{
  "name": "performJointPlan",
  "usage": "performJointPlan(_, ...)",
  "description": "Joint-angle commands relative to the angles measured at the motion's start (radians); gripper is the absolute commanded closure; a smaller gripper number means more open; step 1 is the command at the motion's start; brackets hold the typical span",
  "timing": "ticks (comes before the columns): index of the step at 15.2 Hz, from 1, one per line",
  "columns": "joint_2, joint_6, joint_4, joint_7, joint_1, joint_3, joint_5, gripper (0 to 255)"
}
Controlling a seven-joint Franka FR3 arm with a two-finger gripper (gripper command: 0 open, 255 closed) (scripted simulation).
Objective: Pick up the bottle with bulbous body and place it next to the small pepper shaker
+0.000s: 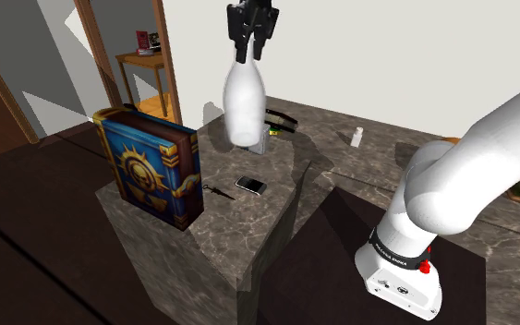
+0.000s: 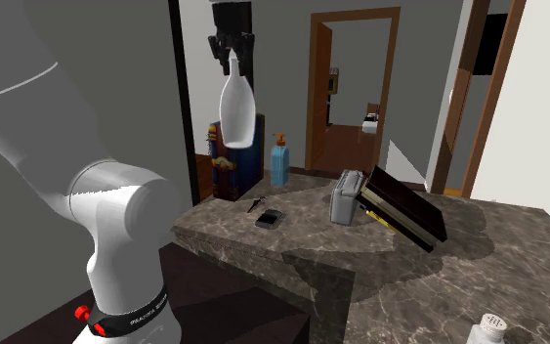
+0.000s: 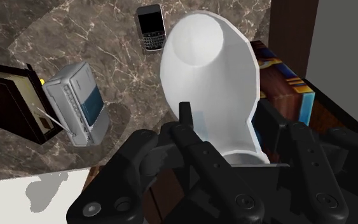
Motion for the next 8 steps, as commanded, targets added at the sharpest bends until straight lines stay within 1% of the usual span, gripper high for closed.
performJointPlan(1, 0.010, -0.028, 0.039, 0.000, -0.001, -0.001, -0.001, 255)
performJointPlan(8, 0.053, -0.124, 0.177, 0.004, -0.003, -0.001, -0.005, 255)
